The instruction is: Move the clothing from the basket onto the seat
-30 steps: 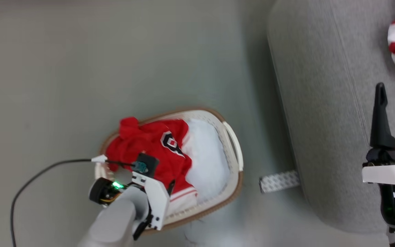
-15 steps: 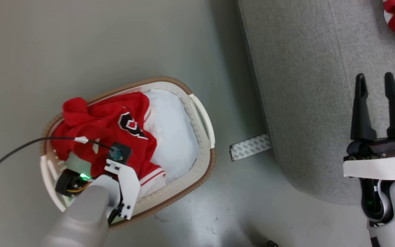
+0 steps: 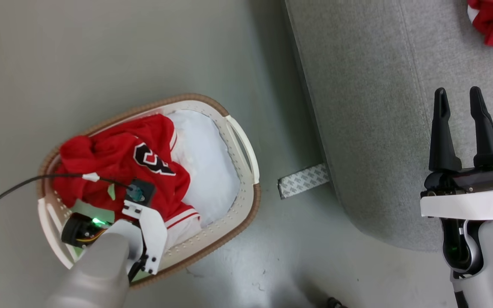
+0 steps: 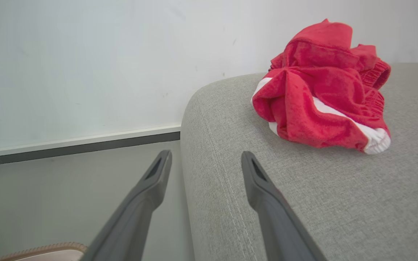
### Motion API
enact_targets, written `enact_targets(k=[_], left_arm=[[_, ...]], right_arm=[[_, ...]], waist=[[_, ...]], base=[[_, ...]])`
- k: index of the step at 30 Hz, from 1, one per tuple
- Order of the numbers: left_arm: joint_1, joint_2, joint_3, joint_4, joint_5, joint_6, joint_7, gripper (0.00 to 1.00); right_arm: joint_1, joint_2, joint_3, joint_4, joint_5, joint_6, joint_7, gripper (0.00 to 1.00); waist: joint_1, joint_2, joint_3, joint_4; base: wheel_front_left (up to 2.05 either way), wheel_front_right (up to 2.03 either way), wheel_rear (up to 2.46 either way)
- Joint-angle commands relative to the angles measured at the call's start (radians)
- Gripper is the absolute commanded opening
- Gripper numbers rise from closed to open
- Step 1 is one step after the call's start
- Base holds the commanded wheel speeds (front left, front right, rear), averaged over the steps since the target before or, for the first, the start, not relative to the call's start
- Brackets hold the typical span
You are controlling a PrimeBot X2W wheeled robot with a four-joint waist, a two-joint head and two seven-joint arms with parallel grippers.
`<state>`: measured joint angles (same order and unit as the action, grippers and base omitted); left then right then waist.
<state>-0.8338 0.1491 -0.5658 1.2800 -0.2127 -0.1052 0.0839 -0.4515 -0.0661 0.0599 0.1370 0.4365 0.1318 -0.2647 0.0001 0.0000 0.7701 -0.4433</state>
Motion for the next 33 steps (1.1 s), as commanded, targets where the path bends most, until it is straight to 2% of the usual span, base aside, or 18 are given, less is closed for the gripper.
enact_targets(k=[1, 7, 8, 13, 18, 25, 33], left_arm=[[0.01, -0.001, -0.001, 0.002, -0.017, -0.004, -0.027, 0.0], [0.063, -0.044, -0.018, -0.014, -0.032, -0.016, -0.145, 0.0], [0.063, -0.044, -0.018, -0.014, -0.032, -0.016, -0.145, 0.0], [0.14, -0.085, -0.035, -0.051, -0.067, -0.025, -0.266, 0.0], [0.199, -0.098, -0.081, -0.136, -0.112, -0.025, -0.32, 0.0], [0.186, -0.095, -0.134, -0.323, -0.179, -0.025, -0.341, 0.0], [0.102, -0.029, -0.127, -0.584, -0.175, -0.011, -0.317, 0.0]], right_arm=[[-0.012, 0.0, -0.006, 0.01, -0.004, -0.002, 0.001, 1.0], [0.024, -0.027, -0.021, 0.042, -0.02, -0.002, 0.001, 1.0], [0.024, -0.027, -0.021, 0.042, -0.02, -0.002, 0.001, 1.0], [0.088, -0.066, -0.032, 0.077, -0.029, -0.002, 0.001, 1.0], [0.161, -0.103, -0.013, 0.11, -0.029, -0.002, 0.001, 1.0], [0.267, -0.124, 0.003, 0.139, -0.014, -0.002, 0.001, 1.0], [0.339, -0.105, 0.019, 0.152, -0.011, -0.002, 0.001, 1.0]], waist=[[-0.0001, 0.0, -0.038, 0.019], [-0.0001, 0.0, -0.206, 0.078], [-0.0001, 0.0, -0.206, 0.078], [-0.0001, 0.0, -0.409, 0.149], [-0.0001, 0.0, -0.592, 0.203], [-0.0001, 0.0, -0.762, 0.252], [-0.0001, 0.0, -0.823, 0.286]], base=[[0.0, 0.0, 0.0], [0.0, 0.0, 0.0], [0.0, 0.0, 0.0], [0.0, 0.0, 0.0], [0.0, 0.0, 0.0], [0.0, 0.0, 0.0], [0.0, 0.0, 0.0]])
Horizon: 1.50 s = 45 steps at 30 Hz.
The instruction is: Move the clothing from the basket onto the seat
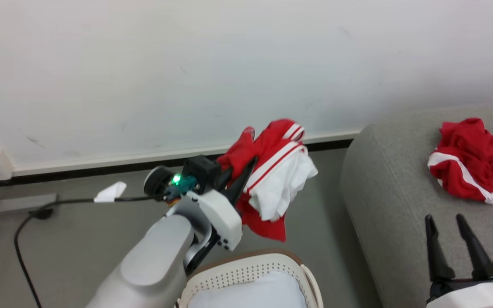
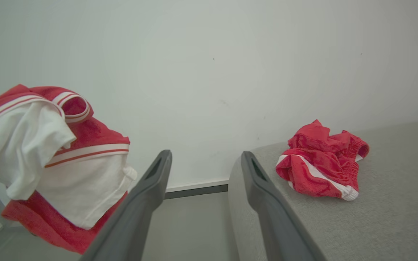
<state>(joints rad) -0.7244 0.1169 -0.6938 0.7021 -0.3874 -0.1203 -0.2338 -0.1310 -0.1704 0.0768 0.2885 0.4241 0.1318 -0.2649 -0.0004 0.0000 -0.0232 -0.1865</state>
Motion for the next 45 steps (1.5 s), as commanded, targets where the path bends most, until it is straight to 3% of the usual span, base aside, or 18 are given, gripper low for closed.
enact_targets(k=[1, 12, 18, 26, 37, 45], left_arm=[[-0.015, 0.009, 0.004, -0.041, -0.003, 0.008, 0.014, 0.0], [-0.082, 0.043, 0.035, -0.298, -0.027, 0.061, 0.151, 0.0], [-0.073, 0.036, 0.03, -0.342, -0.039, 0.076, 0.176, 0.0], [-0.076, 0.008, 0.01, -0.347, -0.043, 0.08, 0.176, 0.0], [-0.094, -0.03, -0.041, -0.356, -0.052, 0.065, 0.178, 0.0], [-0.1, -0.051, -0.089, -0.365, -0.066, 0.054, 0.185, 0.0]], right_arm=[[0.023, 0.002, 0.007, 0.002, 0.003, -0.002, 0.001, 1.0], [-0.004, 0.011, 0.152, 0.01, 0.01, -0.002, 0.001, 1.0], [-0.025, 0.005, 0.246, -0.007, 0.021, -0.002, 0.001, 1.0], [-0.093, -0.024, 0.451, -0.003, 0.041, -0.002, 0.001, 1.0], [-0.337, 0.04, 0.635, 0.287, 0.015, -0.002, 0.001, 1.0], [-0.427, 0.086, 0.587, 0.456, -0.009, -0.002, 0.001, 1.0]], waist=[[0.0004, 0.0, -0.034, 0.033], [0.0004, 0.0, -0.049, 0.062], [0.0004, 0.0, -0.047, 0.076], [0.0004, 0.0, -0.038, 0.103], [0.0004, 0.0, -0.032, 0.178], [0.0004, 0.0, -0.039, 0.265]], base=[[0.0, 0.0, 0.0], [0.0, 0.0, 0.0], [0.0, 0.0, 0.0], [0.0, 0.0, 0.0], [0.0, 0.0, 0.0], [0.0, 0.0, 0.0]])
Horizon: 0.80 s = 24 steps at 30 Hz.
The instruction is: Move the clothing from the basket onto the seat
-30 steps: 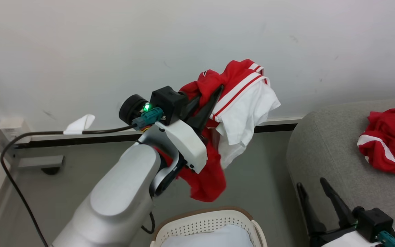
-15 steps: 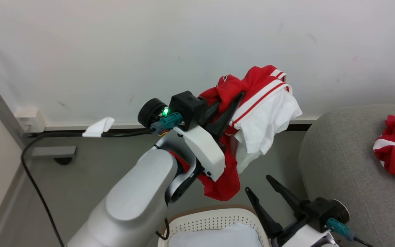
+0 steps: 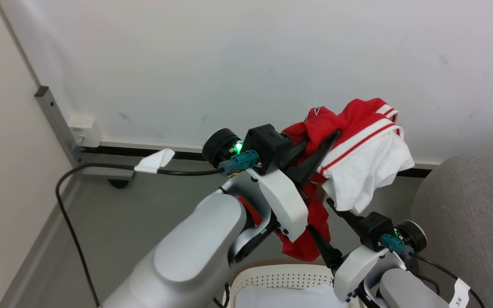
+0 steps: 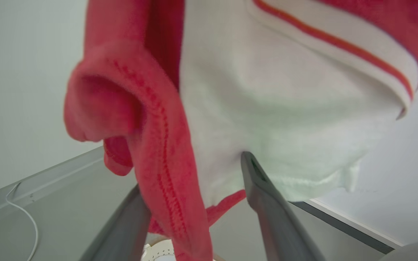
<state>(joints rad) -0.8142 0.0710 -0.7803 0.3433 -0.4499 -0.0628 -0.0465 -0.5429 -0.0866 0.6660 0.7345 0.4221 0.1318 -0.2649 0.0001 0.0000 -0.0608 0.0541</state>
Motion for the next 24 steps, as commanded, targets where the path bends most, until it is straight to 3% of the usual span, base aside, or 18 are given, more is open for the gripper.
enact_targets(k=[1, 5, 6, 7, 8, 9, 18, 24], left_arm=[[-0.009, -0.008, -0.009, -0.008, -0.008, -0.003, -0.001, 0.0], [-0.004, -0.014, -0.035, -0.013, -0.028, -0.005, 0.006, 0.0], [-0.003, -0.015, -0.04, -0.013, -0.033, -0.005, 0.007, 0.0], [-0.002, -0.015, -0.046, -0.011, -0.039, -0.005, 0.008, 0.0], [-0.002, -0.015, -0.046, -0.011, -0.039, -0.005, 0.008, 0.0], [-0.001, -0.016, -0.05, -0.008, -0.043, -0.005, 0.008, 0.0], [0.001, -0.014, -0.047, 0.022, -0.056, 0.014, -0.008, 0.0], [0.028, 0.004, -0.035, 0.038, -0.069, 0.029, -0.021, 0.0]], right_arm=[[-0.023, 0.004, -0.005, 0.022, -0.01, -0.002, 0.001, 1.0], [-0.053, 0.009, -0.023, 0.065, -0.009, -0.002, 0.001, 1.0], [-0.059, 0.01, -0.028, 0.073, -0.006, -0.002, 0.001, 0.94], [-0.064, 0.012, -0.036, 0.08, 0.002, -0.002, 0.001, 0.43], [-0.064, 0.012, -0.036, 0.08, 0.002, -0.002, 0.001, 0.43], [-0.068, 0.014, -0.042, 0.082, 0.006, -0.002, 0.001, 0.01], [-0.035, 0.013, -0.018, 0.085, 0.046, -0.002, 0.001, 0.0], [0.009, -0.023, -0.079, 0.017, 0.069, -0.002, 0.001, 0.0]], waist=[[-0.0001, 0.0, -0.001, 0.035], [-0.0001, 0.0, 0.001, 0.067], [-0.0001, 0.0, 0.001, 0.073], [-0.0001, 0.0, 0.0, 0.079], [-0.0001, 0.0, 0.0, 0.079], [-0.0001, 0.0, 0.0, 0.084], [-0.0001, 0.0, -0.007, 0.075], [-0.0001, 0.0, -0.004, 0.028]], base=[[0.0, 0.0, 0.0], [0.0, 0.0, 0.0], [0.0, 0.0, 0.0], [0.0, 0.0, 0.0], [0.0, 0.0, 0.0], [0.0, 0.0, 0.0], [0.0, 0.0, 0.0], [0.0, 0.0, 0.0]])
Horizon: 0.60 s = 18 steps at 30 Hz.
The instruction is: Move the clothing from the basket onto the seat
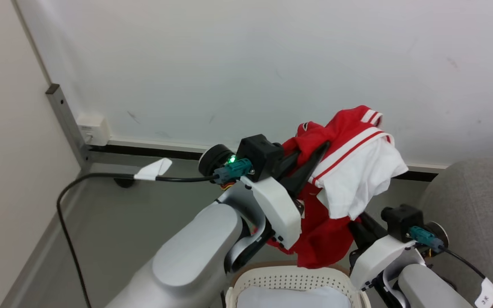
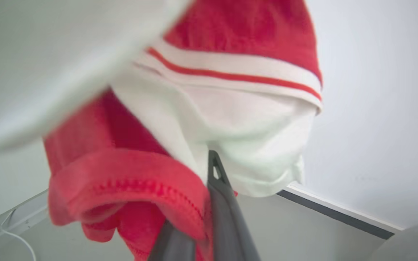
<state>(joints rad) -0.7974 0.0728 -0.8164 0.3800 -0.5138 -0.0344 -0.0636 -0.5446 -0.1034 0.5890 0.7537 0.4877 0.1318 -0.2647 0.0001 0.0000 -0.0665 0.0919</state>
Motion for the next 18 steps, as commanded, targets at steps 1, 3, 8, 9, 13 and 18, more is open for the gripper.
enact_targets(k=[1, 3, 8, 9, 13, 18], left_arm=[[0.019, 0.007, 0.004, 0.005, -0.009, 0.003, -0.007, 0.0], [0.037, 0.018, 0.008, 0.013, -0.016, 0.01, -0.009, 0.0], [0.078, 0.031, 0.011, 0.016, -0.032, 0.018, -0.031, 0.28], [0.087, 0.032, 0.01, 0.013, -0.036, 0.018, -0.035, 0.8], [0.118, 0.038, -0.01, 0.0, -0.033, 0.017, -0.039, 1.0], [0.16, 0.051, -0.033, -0.029, -0.027, 0.019, -0.043, 1.0]], right_arm=[[0.016, -0.009, -0.017, -0.022, 0.007, -0.002, 0.001, 0.0], [0.032, -0.02, -0.05, -0.059, 0.011, -0.002, 0.001, 0.0], [0.079, -0.053, -0.136, -0.159, 0.034, -0.002, 0.001, 0.0], [0.089, -0.056, -0.153, -0.176, 0.042, -0.002, 0.001, 0.0], [0.116, -0.086, -0.213, -0.235, 0.076, -0.002, 0.001, 0.0], [0.128, -0.131, -0.283, -0.3, 0.12, -0.002, 0.001, 0.0]], waist=[[-0.0001, 0.0, 0.003, -0.02], [-0.0001, 0.0, 0.006, -0.041], [-0.0001, 0.0, 0.014, -0.093], [-0.0001, 0.0, 0.016, -0.105], [-0.0001, 0.0, 0.023, -0.156], [-0.0001, 0.0, 0.031, -0.238]], base=[[0.0, 0.0, 0.0], [0.0, 0.0, 0.0], [0.0, 0.0, 0.0], [0.0, 0.0, 0.0], [0.0, 0.0, 0.0], [0.0, 0.0, 0.0]])
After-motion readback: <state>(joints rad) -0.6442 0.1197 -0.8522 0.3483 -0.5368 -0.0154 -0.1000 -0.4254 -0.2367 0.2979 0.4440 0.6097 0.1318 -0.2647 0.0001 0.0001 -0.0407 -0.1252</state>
